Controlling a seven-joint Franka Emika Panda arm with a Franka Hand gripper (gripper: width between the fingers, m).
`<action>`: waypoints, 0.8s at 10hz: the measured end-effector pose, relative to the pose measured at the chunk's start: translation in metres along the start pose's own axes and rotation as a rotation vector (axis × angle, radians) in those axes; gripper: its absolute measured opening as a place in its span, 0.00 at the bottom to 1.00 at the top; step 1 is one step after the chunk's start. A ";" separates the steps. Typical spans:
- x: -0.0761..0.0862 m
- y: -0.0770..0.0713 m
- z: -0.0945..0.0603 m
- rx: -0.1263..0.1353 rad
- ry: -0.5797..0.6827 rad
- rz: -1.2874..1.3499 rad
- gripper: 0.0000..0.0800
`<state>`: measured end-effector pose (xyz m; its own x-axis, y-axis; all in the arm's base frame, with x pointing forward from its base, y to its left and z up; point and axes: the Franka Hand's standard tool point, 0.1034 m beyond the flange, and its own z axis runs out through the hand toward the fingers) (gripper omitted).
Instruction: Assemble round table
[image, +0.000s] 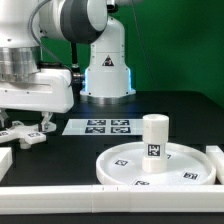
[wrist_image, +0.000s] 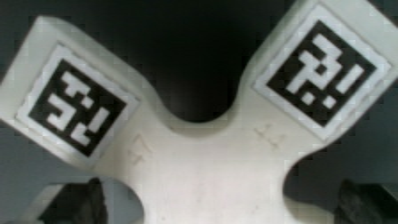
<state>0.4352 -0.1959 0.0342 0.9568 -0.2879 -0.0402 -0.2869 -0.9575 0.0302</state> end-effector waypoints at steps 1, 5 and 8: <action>-0.001 0.000 0.001 -0.001 -0.003 0.000 0.81; 0.000 0.002 0.004 -0.006 -0.005 -0.090 0.81; -0.003 0.002 0.008 -0.007 -0.012 -0.088 0.81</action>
Offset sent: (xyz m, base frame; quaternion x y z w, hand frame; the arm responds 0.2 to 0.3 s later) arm 0.0056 -0.0064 -0.0032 -0.0003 -0.0192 -0.1077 0.9940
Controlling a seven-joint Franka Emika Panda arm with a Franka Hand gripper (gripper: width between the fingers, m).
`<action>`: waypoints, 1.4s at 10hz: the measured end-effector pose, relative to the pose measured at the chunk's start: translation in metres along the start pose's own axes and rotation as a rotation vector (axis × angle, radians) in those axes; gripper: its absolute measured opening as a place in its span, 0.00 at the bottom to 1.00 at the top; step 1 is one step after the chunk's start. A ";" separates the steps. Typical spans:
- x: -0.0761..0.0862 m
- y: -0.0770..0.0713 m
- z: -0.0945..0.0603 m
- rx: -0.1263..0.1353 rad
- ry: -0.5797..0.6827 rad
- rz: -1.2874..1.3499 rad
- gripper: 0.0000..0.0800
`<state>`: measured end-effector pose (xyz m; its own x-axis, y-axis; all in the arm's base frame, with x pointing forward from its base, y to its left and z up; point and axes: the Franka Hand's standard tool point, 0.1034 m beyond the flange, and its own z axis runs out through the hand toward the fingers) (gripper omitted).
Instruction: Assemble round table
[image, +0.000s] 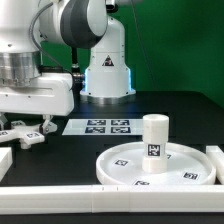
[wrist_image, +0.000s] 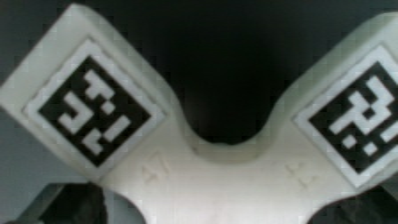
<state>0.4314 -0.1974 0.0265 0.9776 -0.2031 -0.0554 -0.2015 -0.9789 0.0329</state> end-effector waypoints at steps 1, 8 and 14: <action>0.000 0.000 0.000 0.000 -0.001 0.001 0.81; 0.001 -0.002 0.000 -0.005 0.009 0.012 0.55; 0.017 -0.128 -0.030 0.037 -0.004 0.193 0.55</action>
Offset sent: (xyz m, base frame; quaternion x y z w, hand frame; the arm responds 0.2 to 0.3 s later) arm 0.0000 0.0000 0.0000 0.0000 0.0000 0.0000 1.0000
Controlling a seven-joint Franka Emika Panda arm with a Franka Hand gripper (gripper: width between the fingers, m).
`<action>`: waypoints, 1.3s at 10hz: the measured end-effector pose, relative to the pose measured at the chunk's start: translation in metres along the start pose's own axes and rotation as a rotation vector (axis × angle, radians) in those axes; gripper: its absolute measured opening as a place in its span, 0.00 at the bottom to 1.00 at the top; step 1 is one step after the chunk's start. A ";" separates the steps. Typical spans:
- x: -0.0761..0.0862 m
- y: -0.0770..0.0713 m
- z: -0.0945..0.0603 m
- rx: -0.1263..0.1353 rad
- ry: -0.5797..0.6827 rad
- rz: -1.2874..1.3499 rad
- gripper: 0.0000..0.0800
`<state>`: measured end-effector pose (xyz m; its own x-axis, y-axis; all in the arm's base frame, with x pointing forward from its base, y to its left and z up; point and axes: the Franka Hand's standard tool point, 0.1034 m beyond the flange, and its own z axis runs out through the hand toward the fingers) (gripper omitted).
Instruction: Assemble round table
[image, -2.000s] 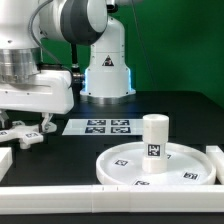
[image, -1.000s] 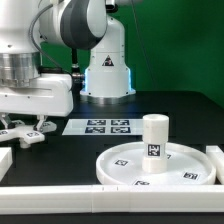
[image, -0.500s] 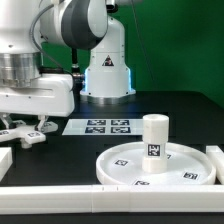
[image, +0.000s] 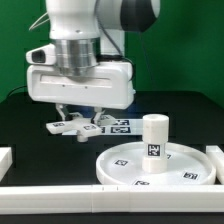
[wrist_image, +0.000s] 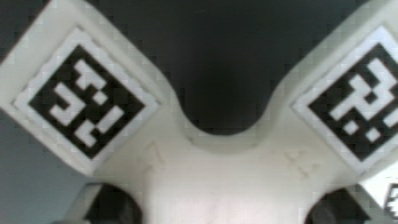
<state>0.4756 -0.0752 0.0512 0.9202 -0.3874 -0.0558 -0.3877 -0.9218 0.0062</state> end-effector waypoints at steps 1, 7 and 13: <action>0.000 0.004 0.002 -0.002 -0.003 -0.011 0.55; 0.002 -0.054 -0.041 0.020 -0.008 0.012 0.56; -0.002 -0.096 -0.069 0.008 -0.061 0.018 0.56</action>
Offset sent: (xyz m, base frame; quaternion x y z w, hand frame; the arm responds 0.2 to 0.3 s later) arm 0.0000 0.0000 0.0000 0.0000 0.0000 0.0000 1.0000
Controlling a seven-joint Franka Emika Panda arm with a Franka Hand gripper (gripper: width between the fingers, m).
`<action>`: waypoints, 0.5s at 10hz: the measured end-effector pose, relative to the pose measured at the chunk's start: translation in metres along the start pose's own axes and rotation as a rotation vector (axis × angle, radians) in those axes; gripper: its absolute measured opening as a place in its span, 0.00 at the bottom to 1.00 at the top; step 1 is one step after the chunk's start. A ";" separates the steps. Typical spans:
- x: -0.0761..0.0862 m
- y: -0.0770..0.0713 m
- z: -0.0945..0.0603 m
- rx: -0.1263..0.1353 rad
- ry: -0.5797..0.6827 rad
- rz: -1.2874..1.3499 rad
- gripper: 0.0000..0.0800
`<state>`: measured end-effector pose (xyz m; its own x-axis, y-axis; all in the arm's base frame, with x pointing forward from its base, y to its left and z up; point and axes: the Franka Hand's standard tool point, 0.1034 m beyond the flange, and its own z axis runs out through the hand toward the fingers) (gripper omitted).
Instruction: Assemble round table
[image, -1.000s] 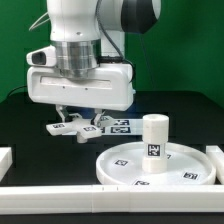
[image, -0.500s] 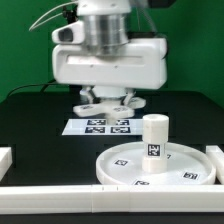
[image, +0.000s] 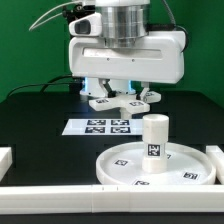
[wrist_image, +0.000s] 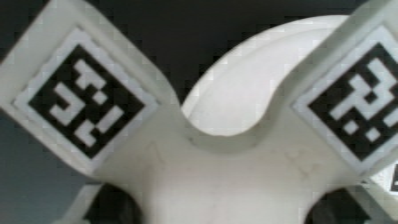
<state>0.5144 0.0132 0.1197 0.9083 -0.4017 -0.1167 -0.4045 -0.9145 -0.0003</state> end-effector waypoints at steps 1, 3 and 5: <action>0.006 -0.016 -0.014 0.006 -0.008 -0.006 0.56; 0.027 -0.053 -0.035 -0.039 0.000 -0.110 0.56; 0.028 -0.052 -0.032 -0.031 0.006 -0.100 0.56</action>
Offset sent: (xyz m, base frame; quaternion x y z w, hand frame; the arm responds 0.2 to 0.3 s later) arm 0.0000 0.0000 0.0000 0.0000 0.0000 0.0000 1.0000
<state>0.5637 0.0478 0.1479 0.9447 -0.3083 -0.1121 -0.3081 -0.9512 0.0193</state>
